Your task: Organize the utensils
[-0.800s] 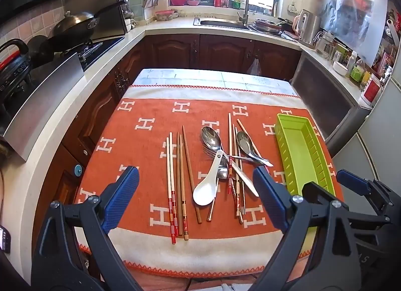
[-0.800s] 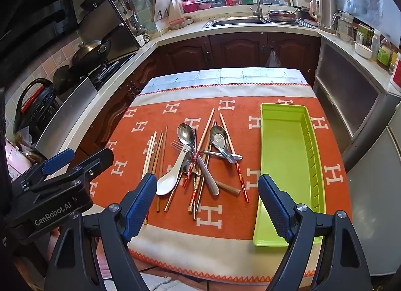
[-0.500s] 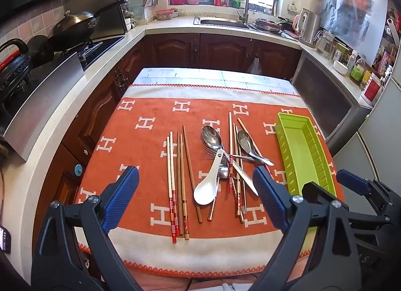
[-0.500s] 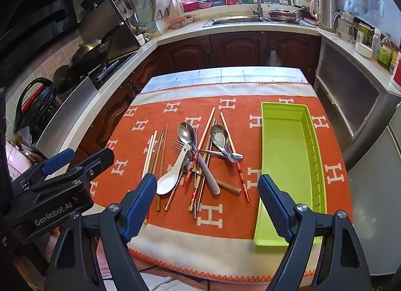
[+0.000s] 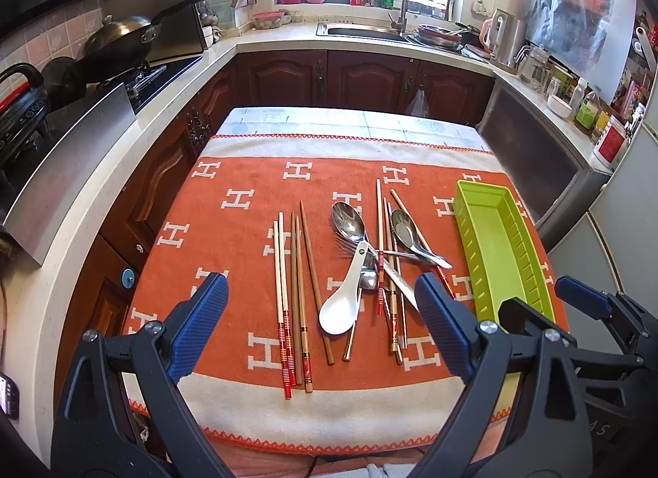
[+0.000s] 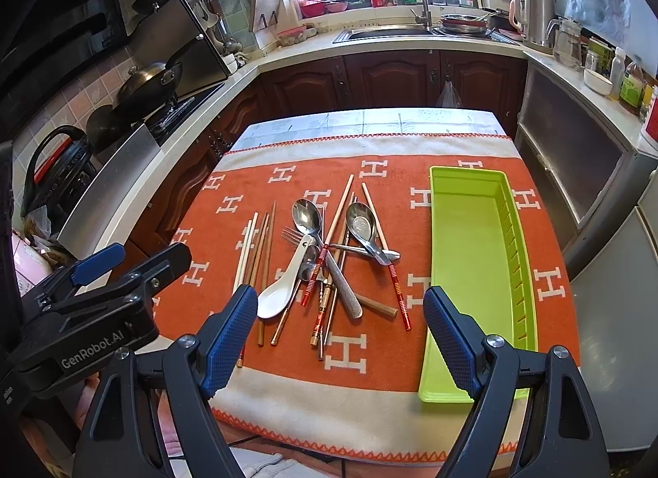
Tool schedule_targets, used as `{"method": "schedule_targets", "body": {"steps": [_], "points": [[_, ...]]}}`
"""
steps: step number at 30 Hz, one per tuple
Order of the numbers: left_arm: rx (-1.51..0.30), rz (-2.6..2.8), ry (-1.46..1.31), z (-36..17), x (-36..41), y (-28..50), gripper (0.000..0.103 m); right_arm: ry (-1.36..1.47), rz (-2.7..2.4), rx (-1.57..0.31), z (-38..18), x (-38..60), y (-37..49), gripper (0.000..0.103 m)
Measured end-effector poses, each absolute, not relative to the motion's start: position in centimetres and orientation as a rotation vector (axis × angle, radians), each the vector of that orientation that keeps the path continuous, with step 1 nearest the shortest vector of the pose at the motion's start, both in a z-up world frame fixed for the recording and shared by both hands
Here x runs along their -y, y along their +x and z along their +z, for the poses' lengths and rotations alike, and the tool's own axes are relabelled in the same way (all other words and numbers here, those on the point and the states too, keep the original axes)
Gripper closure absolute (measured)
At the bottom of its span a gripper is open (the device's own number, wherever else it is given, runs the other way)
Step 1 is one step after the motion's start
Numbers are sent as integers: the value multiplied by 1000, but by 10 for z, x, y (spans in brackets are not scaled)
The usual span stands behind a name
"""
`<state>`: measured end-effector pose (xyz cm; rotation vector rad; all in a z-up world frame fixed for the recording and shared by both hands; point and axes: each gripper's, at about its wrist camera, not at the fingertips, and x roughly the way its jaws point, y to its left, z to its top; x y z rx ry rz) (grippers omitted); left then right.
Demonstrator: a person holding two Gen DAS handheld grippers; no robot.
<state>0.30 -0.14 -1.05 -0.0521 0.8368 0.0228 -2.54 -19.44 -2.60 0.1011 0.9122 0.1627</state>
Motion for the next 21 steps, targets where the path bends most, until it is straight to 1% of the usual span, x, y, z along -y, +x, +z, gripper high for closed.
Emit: {"method": "schedule_targets", "body": {"steps": [21], "points": [[-841,29,-45,-13,-8,10,12,87,164,-934,-26,188,-21,19]]}}
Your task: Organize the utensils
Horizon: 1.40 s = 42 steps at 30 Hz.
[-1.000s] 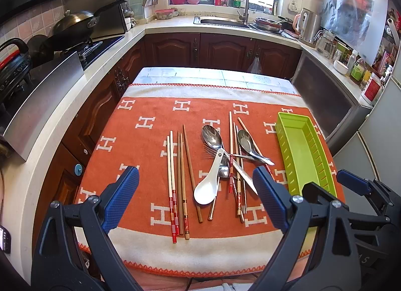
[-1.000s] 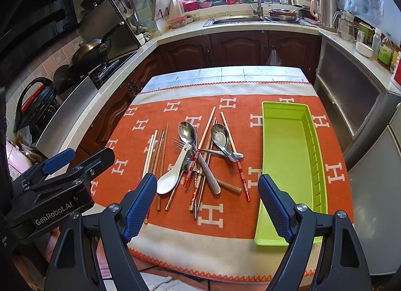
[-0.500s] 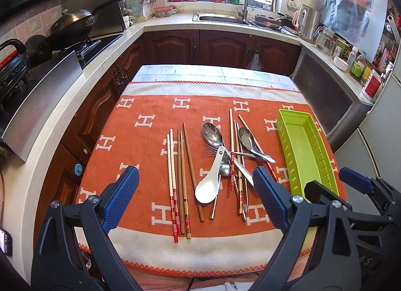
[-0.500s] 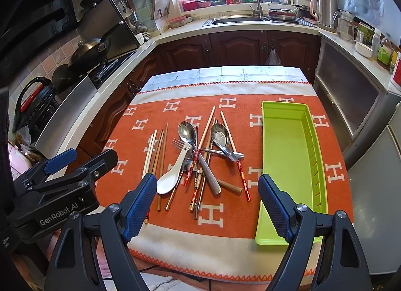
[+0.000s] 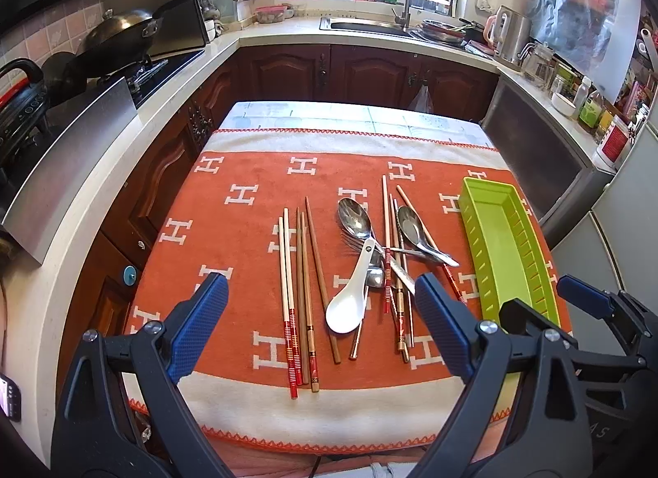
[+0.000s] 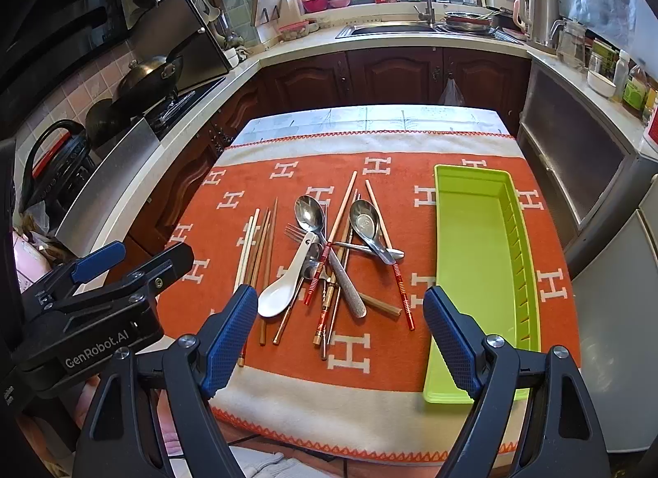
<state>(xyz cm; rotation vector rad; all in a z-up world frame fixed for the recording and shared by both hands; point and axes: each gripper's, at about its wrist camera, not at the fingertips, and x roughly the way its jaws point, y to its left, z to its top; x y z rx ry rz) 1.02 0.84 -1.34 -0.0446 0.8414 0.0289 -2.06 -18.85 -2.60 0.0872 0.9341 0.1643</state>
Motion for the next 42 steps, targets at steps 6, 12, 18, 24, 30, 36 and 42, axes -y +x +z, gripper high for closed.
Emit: {"method": "schedule_targets", "body": {"steps": [6,12,18,24,30,36,42], "points": [[-834,21,-73,-19,-13,17,12,71,165,-951,-27,181,-13,19],[-825,23,-87,-25,-18,27,12,55,167,-968,-31,170,-4,19],[-826,44,-59,-30,-24,34,12,51,172,-984,-36,164,7,19],[-809,29,-66,-37,-31,47,12,55,190,-1015,-43,159,18,19],[-817,100,-115,-50,-67,72,12,65,216,-1032,-50,155,38,19],[-913,94,-193,-89,-107,100,21,103,230,-1032,-66,154,69,19],[-1075,36,-261,-155,-108,115,40,80,266,-1041,-97,140,92,25]]}}
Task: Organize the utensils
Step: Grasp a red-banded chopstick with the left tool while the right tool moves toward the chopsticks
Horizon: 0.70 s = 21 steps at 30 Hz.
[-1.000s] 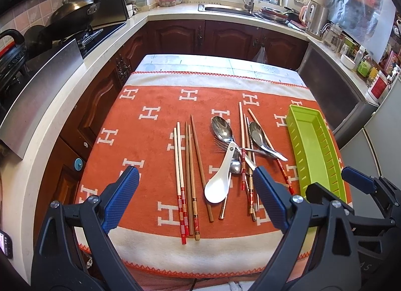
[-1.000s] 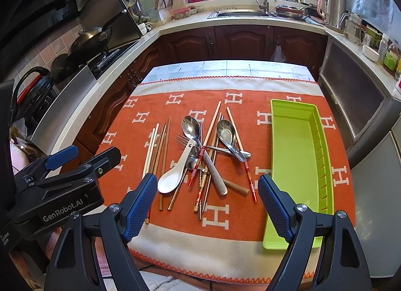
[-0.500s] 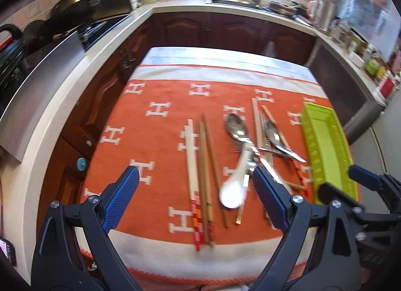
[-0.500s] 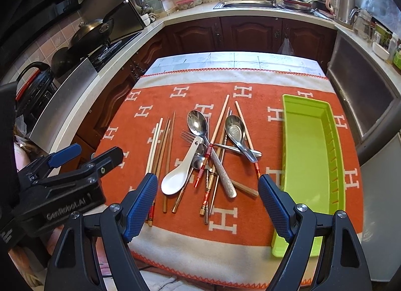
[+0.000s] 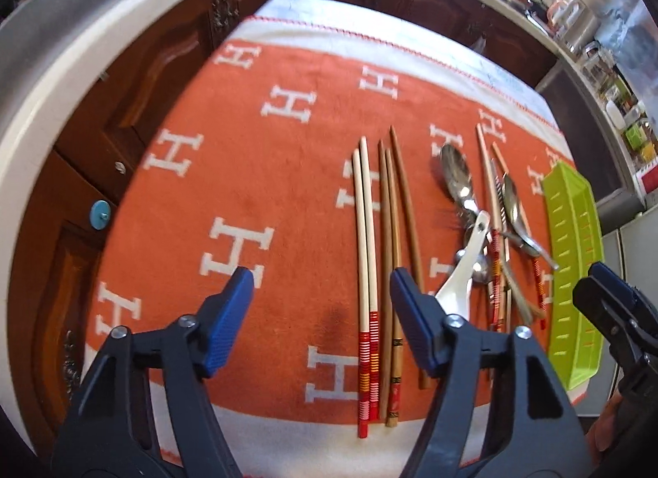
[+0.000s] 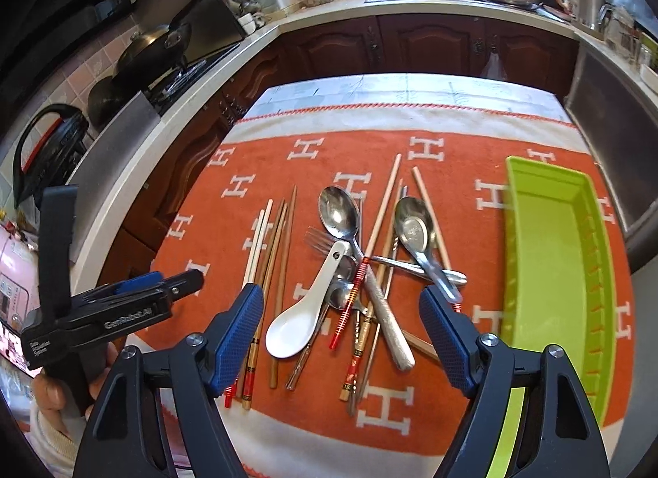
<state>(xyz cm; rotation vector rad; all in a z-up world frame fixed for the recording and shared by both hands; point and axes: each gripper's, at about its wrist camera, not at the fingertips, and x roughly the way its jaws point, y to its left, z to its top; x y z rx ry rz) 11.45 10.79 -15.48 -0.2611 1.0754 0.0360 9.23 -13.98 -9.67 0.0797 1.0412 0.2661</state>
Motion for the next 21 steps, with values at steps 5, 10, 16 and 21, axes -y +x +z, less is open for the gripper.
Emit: {"method": "schedule_targets", "body": {"steps": [5,10,16,21], "points": [[-1184,23,-223,-184,-92,113,52,60,277,-1072,-124,130,98,26],[-1221,27,-175,-195,-82,114,57,70,282,-1093,-137,129,98,26],[-1211,26,-170,-205,-74,117,59,87,279,-1110,-143,131,99,26],[-1193,29,-172,-206,-75,116,59,93,292,-1126,-146,133,96,26]]}}
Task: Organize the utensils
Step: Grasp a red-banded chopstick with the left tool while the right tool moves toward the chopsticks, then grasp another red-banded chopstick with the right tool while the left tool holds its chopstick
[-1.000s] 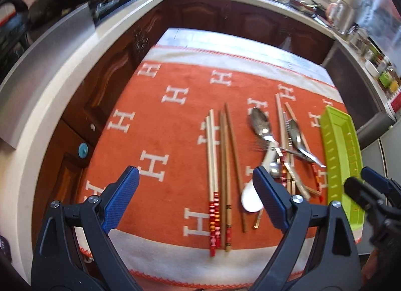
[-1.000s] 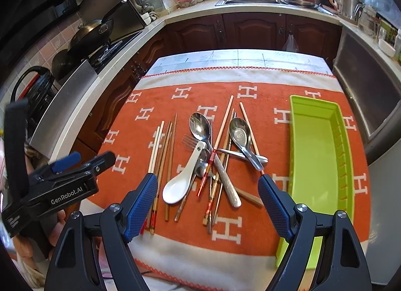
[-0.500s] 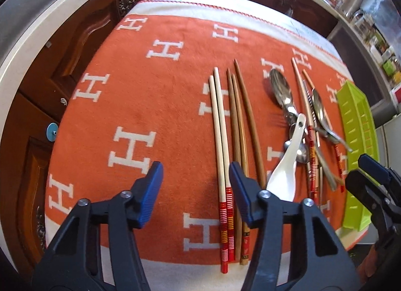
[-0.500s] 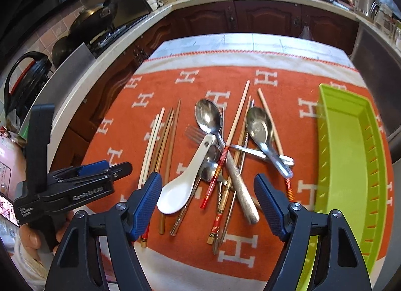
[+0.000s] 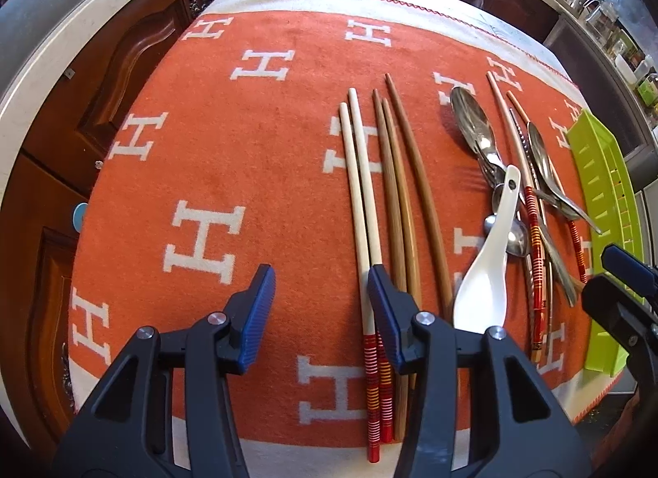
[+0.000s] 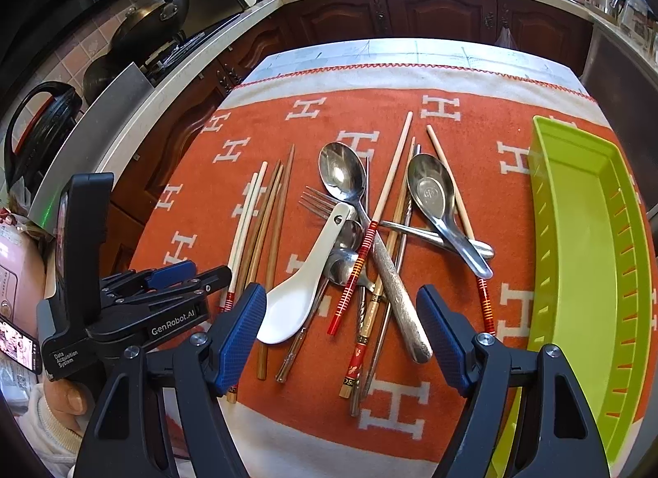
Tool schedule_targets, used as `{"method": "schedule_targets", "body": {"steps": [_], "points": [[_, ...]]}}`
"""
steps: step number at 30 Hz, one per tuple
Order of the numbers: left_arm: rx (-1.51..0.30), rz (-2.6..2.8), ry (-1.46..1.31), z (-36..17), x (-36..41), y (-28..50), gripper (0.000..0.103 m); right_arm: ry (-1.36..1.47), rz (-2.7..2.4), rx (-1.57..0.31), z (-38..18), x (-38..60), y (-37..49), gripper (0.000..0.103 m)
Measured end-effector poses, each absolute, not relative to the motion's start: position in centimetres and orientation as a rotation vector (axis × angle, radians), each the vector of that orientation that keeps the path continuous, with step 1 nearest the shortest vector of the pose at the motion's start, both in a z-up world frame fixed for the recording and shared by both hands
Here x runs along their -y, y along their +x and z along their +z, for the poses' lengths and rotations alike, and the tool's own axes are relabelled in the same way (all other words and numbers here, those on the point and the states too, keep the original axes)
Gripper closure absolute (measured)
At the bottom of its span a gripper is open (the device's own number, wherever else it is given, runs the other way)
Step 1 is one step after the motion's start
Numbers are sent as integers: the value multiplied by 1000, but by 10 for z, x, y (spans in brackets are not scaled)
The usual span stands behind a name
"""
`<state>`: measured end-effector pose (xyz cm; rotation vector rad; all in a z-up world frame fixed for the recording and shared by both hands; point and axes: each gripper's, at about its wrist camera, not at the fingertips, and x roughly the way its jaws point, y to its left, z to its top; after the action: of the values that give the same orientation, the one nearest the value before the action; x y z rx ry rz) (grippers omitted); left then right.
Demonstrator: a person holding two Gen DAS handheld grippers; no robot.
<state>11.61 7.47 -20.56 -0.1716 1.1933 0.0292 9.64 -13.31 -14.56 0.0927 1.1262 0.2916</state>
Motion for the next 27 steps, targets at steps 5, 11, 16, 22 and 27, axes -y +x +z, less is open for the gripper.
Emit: {"method": "schedule_targets", "body": {"steps": [5,11,16,22,27], "points": [[-1195,29,-154,-208,-75,114,59,88,295,-1127,-148,130,97,26],[-1179,45,-79,-209,-65,111,58,93,302,-1134,-150,127,95,26],[-1175,36,-78,-210,-68,108,58,101,308,-1142,-152,127,95,26],[-1127,20,-86,-208,-74,100,84,66,351,-1135,-151,113,92,26],[-1105,9,-100,-207,-79,94,99,4,389,-1082,-144,86,90,29]]}}
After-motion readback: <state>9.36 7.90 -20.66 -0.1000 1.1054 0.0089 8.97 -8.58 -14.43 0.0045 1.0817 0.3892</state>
